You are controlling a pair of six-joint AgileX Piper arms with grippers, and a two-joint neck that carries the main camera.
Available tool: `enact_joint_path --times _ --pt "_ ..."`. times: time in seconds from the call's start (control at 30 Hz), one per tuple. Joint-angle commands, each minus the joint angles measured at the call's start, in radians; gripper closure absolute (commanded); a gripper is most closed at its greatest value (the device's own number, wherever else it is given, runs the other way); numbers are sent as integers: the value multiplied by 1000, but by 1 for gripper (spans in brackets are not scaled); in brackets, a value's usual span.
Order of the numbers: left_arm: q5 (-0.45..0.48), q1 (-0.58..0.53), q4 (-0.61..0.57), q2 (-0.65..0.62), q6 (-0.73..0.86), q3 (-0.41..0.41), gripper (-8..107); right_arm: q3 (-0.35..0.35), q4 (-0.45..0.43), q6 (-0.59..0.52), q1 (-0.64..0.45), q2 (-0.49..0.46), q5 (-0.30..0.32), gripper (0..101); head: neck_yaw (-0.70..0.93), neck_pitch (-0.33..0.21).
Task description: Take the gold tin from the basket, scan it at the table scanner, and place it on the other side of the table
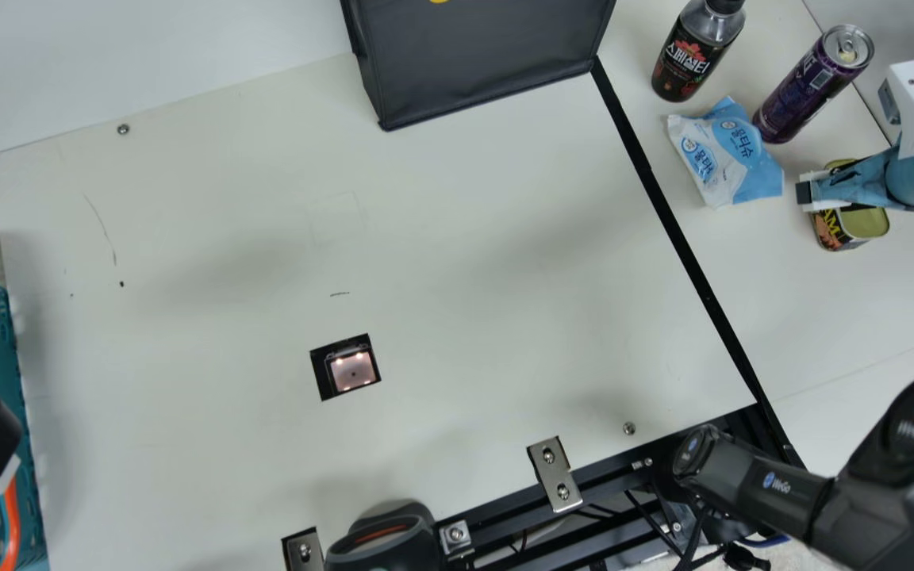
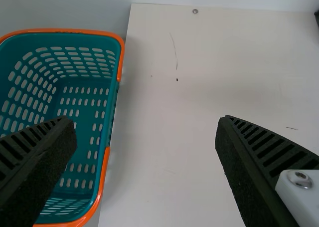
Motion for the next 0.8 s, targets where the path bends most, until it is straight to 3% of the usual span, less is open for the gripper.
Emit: enact_joint_path --times 0.0,0.47,0.5,0.6,0.77 --pt "0 0 0 0 0 0 9 6 -20 72 23 -73 22 6 -2 -29" --pt "0 0 0 0 0 0 9 17 -155 479 314 -383 231 6 -2 -29" --pt "0 0 0 0 0 0 9 21 -138 390 247 -340 202 6 -2 -29" --pt "11 10 -13 -5 16 -17 9 13 -150 467 323 -394 246 6 21 -29" --pt "65 59 -76 -32 94 -105 9 -17 -135 488 411 -438 278 6 138 -29"
